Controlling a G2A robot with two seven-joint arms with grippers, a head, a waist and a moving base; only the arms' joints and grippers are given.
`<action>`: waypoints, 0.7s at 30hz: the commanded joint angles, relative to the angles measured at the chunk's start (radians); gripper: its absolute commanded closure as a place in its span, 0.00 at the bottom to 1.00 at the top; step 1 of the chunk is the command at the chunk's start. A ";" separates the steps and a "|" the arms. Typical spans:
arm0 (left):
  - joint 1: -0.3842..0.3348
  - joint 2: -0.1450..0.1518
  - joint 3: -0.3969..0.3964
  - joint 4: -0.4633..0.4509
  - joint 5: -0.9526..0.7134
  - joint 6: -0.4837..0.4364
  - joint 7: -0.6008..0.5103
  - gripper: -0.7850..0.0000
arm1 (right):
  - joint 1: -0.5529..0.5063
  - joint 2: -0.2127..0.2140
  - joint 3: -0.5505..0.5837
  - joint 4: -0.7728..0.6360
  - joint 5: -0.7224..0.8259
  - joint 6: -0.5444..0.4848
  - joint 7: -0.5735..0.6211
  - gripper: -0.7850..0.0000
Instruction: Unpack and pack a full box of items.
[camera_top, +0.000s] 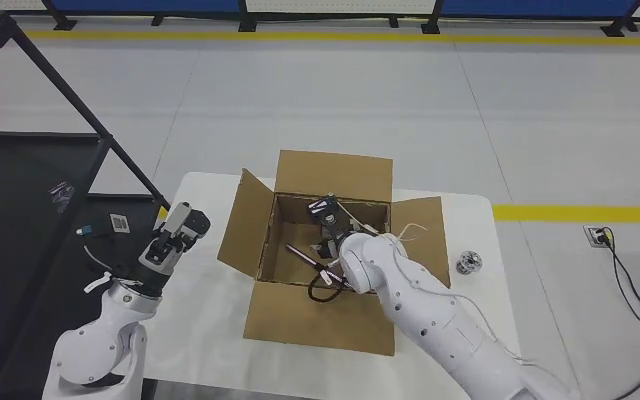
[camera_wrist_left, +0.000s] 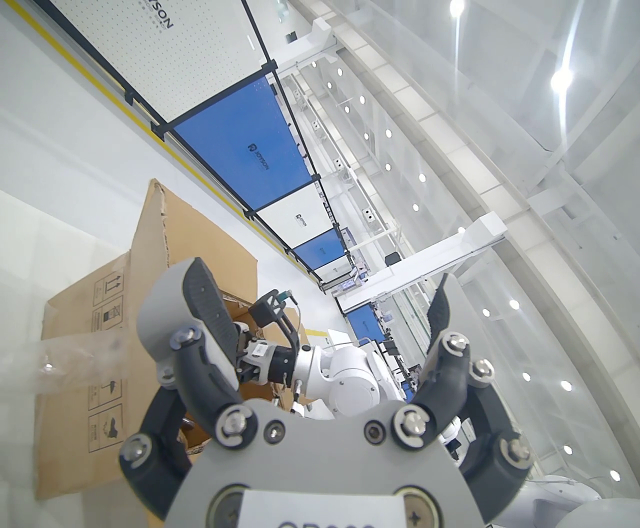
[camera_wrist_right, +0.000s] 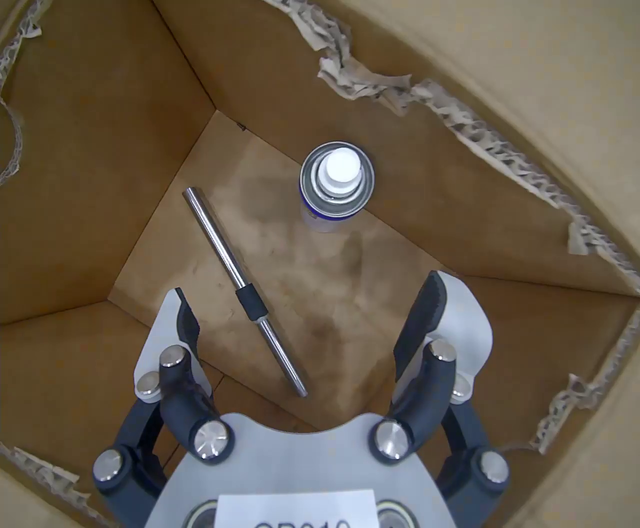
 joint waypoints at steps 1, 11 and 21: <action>0.000 0.000 0.000 0.000 0.000 0.000 0.000 0.00 | 0.009 -0.019 -0.011 0.043 0.027 0.017 -0.037 0.00; 0.000 0.000 0.000 0.000 0.000 0.000 0.000 0.00 | 0.069 -0.113 -0.043 0.264 0.121 0.074 -0.224 0.03; 0.000 0.000 0.000 0.000 0.000 0.000 0.000 0.00 | 0.126 -0.193 -0.057 0.456 0.178 0.074 -0.320 0.44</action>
